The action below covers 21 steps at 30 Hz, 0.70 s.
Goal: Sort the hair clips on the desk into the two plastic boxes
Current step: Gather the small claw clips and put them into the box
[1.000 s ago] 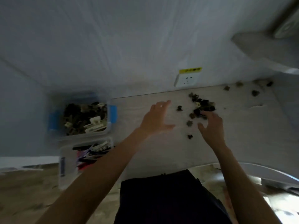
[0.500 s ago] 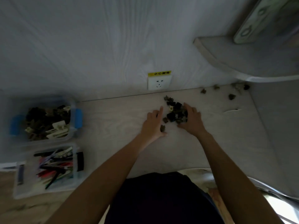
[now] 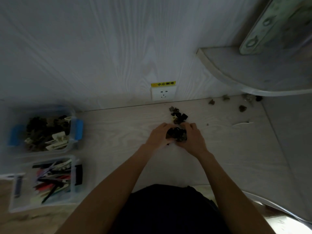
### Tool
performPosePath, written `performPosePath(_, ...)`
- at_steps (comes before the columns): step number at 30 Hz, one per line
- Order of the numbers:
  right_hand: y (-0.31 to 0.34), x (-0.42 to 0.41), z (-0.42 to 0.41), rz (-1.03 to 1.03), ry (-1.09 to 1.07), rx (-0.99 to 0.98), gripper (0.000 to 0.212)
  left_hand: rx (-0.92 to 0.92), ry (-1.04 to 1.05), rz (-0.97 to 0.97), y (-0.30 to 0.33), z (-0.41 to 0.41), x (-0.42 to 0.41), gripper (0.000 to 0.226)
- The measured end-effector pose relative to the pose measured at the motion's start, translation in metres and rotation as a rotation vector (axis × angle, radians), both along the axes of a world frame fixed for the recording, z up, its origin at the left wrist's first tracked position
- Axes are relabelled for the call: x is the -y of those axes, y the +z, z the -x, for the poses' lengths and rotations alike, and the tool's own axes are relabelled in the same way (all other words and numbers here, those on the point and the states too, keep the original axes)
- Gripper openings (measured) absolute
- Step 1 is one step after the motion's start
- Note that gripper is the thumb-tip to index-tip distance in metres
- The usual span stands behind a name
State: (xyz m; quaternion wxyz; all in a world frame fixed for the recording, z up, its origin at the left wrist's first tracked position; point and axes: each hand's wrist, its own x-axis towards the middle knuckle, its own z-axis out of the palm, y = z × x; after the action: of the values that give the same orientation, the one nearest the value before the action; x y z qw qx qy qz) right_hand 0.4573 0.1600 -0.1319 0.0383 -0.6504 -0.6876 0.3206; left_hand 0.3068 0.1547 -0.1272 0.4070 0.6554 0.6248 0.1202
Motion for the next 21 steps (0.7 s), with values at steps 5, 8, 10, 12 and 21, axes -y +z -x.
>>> performPosePath(5,0.005,0.003,0.008,0.018,-0.021,0.070,0.055,0.083,0.081,0.046,0.003,0.000,0.007,0.045)
performPosePath(8,0.006,0.009,0.012,-0.001,-0.018,0.050,0.050,0.125,0.098,0.043,0.001,-0.002,0.015,0.043)
performPosePath(10,0.007,0.012,0.011,0.011,-0.066,-0.036,0.051,0.170,0.118,0.060,0.001,-0.002,0.018,0.040)
performPosePath(12,0.007,0.015,0.009,0.010,-0.122,-0.139,0.053,0.188,0.141,0.072,0.001,-0.001,0.019,0.037)
performPosePath(21,0.007,0.026,0.019,0.044,-0.172,-0.272,0.048,0.154,0.102,0.037,-0.004,0.011,0.030,0.040)
